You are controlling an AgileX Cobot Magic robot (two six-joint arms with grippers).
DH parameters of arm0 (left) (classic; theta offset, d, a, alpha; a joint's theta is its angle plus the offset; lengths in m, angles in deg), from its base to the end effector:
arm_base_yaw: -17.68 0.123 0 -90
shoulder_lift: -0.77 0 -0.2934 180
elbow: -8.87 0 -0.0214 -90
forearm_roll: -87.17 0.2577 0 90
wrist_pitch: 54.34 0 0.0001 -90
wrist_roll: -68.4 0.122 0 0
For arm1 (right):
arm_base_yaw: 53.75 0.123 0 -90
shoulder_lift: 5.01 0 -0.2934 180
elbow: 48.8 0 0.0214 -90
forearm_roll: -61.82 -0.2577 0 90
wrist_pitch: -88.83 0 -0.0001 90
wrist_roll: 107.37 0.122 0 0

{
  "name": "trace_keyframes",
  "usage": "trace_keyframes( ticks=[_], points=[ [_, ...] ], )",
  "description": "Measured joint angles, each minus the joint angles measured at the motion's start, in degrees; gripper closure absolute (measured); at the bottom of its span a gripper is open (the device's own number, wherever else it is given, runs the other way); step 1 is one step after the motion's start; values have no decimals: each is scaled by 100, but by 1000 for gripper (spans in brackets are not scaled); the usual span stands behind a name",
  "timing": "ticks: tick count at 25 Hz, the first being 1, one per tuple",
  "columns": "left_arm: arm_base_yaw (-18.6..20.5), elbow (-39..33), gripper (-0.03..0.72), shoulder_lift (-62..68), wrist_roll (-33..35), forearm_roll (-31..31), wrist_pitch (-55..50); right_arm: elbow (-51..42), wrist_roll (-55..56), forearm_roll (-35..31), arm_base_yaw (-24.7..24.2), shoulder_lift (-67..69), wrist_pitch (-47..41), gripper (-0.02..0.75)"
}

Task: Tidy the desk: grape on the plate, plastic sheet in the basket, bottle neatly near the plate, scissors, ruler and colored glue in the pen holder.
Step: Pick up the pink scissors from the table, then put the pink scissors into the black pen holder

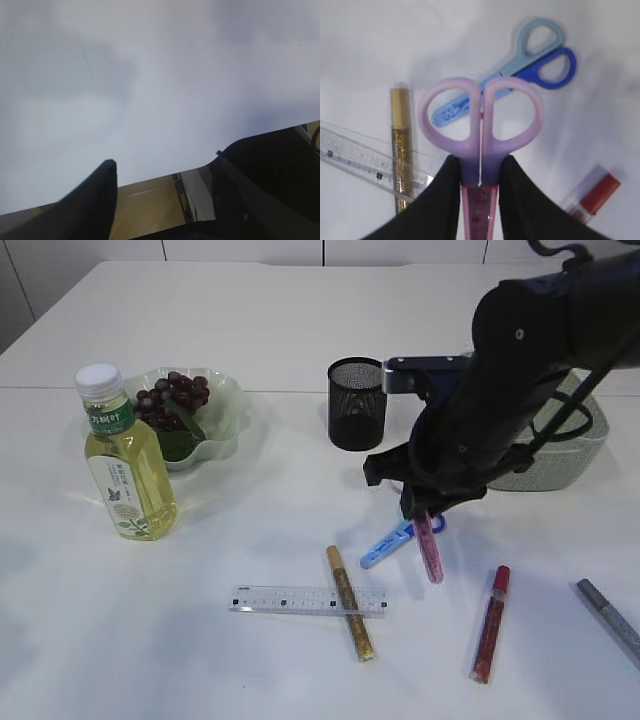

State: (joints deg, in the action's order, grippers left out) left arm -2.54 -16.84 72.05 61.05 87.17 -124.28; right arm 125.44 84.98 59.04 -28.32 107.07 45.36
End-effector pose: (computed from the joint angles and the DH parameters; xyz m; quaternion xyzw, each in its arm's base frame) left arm 0.1799 -0.0663 0.2719 0.1113 0.9872 -0.0271 0.1105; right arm 0.3479 0.1699 0.1779 -0.0978 0.9817 0.0708 0.1473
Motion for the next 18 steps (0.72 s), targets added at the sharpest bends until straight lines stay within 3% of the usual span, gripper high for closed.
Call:
trace_keyframes(
  ticks=[8,18],
  points=[
    [0,0,253,0,0,0,0,0,-13,552,0,-484,862,549],
    [0,0,253,0,0,0,0,-37,-13,794,0,-496,2287,549]
  ],
)
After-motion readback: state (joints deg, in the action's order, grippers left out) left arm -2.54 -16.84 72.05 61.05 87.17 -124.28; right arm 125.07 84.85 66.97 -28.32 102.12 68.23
